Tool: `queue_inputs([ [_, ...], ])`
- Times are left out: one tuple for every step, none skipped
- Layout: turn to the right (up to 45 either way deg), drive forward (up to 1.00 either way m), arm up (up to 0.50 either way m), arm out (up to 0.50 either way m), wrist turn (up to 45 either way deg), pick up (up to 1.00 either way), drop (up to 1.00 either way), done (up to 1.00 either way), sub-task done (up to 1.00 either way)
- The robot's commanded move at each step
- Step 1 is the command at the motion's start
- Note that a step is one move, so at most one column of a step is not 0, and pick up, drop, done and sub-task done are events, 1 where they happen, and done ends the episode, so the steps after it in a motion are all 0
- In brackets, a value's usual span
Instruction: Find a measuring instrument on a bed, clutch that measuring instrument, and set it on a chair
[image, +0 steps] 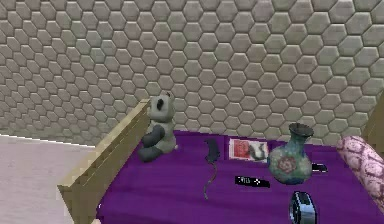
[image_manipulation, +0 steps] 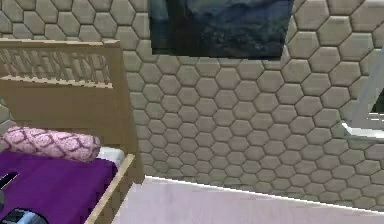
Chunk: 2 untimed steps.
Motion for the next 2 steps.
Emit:
queue_inputs([
  [-45.0,0.00,0.00,0.00,0.0,0.00,0.00,0.00,0.00],
  [0.0,0.00,0.50,0.00,0.0,0.00,0.00,0.00,0.00],
])
